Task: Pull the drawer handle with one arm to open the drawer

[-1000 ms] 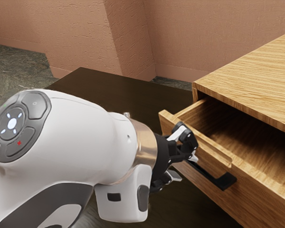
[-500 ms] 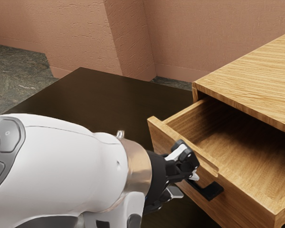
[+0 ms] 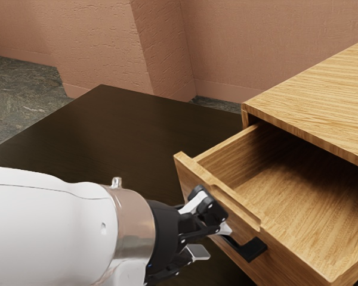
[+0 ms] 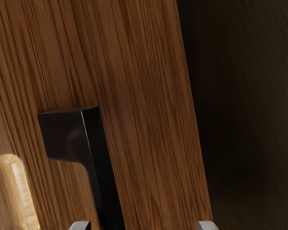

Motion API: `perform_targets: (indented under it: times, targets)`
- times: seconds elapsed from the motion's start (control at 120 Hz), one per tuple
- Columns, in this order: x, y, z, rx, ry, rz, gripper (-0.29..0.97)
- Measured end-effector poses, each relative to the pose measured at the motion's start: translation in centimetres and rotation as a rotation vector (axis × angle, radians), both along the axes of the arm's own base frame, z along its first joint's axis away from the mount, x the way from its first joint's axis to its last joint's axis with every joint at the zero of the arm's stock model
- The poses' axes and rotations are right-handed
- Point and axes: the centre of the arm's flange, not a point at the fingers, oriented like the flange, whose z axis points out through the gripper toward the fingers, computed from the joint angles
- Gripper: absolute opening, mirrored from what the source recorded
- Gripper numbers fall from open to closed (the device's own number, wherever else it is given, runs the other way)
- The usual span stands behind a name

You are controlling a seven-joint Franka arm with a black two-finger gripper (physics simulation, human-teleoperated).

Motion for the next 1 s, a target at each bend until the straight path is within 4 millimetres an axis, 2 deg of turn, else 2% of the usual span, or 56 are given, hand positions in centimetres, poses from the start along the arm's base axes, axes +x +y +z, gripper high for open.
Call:
perform_targets:
  times: [0.242, 0.508, 0.667, 0.817, 1.0]
  targets:
    - [-1.3, 0.8, 0.3, -0.004, -0.016, 0.009, 0.24]
    - [0.3, 1.6, -0.3, -0.014, 0.013, 0.030, 0.25]
    - [1.7, 1.8, -1.3, -0.018, 0.042, 0.038, 0.31]
    - [1.9, 1.9, -1.4, -0.020, 0.045, 0.039, 0.27]
    - [0.5, 1.9, -0.6, -0.017, 0.017, 0.039, 0.18]
